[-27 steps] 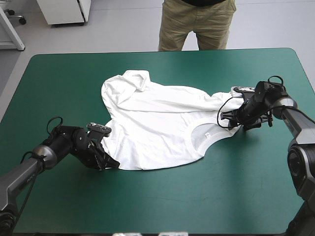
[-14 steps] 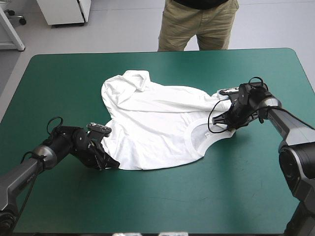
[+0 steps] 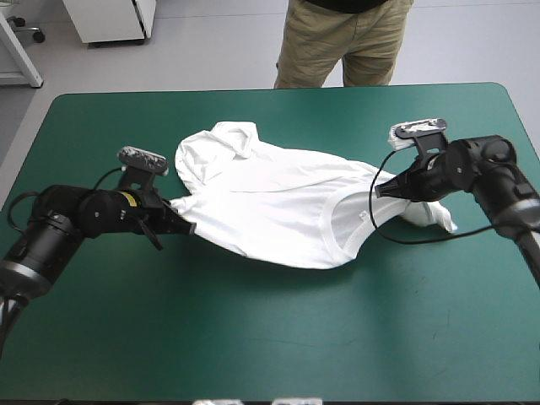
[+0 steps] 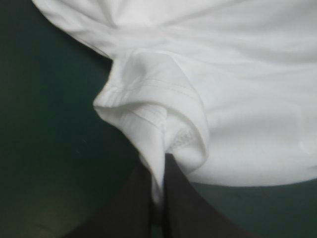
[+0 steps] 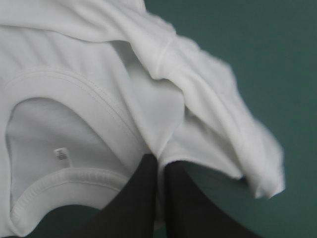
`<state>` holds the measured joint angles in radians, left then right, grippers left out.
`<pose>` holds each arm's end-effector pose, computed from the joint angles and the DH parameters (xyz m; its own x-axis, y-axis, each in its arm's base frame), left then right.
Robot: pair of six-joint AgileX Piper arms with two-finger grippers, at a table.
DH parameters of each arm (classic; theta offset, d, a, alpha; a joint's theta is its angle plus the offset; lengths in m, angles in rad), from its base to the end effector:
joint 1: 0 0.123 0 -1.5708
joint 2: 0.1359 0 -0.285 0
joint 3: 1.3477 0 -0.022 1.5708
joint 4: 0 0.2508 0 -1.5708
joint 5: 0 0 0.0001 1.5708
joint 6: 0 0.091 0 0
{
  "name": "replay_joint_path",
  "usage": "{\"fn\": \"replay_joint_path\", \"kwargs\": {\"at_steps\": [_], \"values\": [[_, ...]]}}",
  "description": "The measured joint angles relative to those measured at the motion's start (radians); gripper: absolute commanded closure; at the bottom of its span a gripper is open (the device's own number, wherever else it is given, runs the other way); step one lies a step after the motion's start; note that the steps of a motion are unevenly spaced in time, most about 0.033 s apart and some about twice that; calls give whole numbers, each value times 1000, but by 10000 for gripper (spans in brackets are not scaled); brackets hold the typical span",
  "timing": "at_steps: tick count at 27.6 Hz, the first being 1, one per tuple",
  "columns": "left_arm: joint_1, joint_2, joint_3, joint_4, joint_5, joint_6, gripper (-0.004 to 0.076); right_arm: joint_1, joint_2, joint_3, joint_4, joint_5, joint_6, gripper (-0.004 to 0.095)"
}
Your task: Fold the cloth
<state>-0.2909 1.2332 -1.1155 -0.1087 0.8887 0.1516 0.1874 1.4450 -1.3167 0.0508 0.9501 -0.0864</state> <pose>0.2367 -0.0789 0.3446 -0.7297 0.3046 -0.6122 0.3967 0.9178 -0.0162 0.2981 0.0604 0.3436 -0.8085 -0.2111 -0.5493 -0.2547 0.9670 0.0033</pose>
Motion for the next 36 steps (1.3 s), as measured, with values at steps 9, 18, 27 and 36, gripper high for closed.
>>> {"fn": "replay_joint_path", "kwargs": {"at_steps": [9, 18, 27, 36], "values": [[0, -7, -528, 122, 137, -15, 733, 0, -292, -273, 94, 76, -77, 925], [0, -23, -1087, 166, 138, -15, 733, 0, -322, -761, 129, 84, -122, 925], [0, -35, -1382, 177, 72, 8, 733, 0, -340, -1104, 142, 86, -162, 925], [0, -47, -1429, 187, 92, 19, 733, 0, -346, -1165, 112, 154, -164, 923]]}}
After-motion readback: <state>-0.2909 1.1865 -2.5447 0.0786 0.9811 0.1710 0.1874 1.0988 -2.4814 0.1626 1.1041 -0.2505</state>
